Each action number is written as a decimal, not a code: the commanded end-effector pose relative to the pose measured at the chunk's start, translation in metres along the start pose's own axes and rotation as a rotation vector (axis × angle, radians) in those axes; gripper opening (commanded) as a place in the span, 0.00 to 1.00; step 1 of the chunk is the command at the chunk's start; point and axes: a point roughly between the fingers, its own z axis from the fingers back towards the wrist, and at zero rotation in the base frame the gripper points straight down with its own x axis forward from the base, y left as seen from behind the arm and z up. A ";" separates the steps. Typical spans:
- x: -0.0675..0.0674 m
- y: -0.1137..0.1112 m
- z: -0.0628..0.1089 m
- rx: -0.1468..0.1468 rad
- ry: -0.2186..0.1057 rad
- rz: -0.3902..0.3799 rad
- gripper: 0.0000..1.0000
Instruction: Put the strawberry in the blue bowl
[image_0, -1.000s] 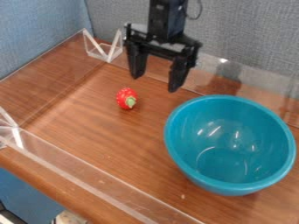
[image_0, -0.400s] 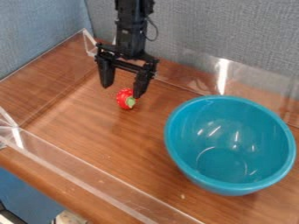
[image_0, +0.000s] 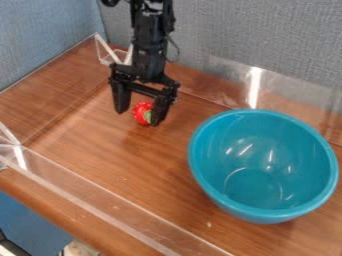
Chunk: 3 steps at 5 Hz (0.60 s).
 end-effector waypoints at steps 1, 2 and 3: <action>-0.003 0.007 0.010 -0.007 -0.061 0.002 1.00; -0.005 0.014 0.020 -0.016 -0.074 0.024 1.00; -0.011 0.019 0.036 -0.028 -0.098 0.042 1.00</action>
